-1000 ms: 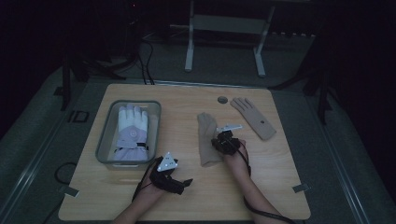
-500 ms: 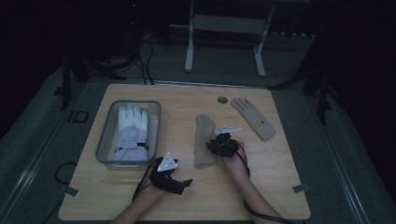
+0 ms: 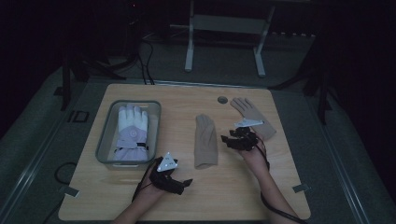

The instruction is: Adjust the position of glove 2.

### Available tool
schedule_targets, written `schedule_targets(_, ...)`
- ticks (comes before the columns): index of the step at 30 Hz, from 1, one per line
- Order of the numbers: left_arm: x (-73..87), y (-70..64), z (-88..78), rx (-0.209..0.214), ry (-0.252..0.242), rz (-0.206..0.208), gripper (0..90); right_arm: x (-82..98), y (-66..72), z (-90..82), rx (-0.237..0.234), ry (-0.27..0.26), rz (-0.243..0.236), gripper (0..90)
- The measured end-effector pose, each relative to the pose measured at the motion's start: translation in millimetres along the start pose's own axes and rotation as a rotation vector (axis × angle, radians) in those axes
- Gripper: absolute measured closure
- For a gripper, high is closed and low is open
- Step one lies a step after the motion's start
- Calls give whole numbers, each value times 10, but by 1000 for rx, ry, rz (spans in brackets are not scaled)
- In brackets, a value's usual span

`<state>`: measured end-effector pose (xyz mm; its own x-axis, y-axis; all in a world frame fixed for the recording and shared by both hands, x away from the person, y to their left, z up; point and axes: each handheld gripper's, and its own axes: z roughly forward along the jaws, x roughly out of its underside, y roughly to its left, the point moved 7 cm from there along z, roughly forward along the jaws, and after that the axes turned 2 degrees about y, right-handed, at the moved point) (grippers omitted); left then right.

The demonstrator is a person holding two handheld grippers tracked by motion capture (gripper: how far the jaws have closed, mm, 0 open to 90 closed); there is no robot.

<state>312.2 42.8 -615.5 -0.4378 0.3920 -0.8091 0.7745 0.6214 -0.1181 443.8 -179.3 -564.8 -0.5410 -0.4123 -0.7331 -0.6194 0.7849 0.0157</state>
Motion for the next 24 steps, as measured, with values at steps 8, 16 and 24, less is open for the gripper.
schedule_targets(8, 0, 0, 1, 0, 1, 0, 37, -71, -432, -203, 70, -35, 13, 495)
schedule_targets(16, 0, 3, 0, -3, 1, -4, 37, -117, -955, -300, 141, -16, 50, 498)
schedule_targets(24, -1, 8, -2, -2, -2, -8, 37, -126, -1348, -276, 198, 7, 84, 485)
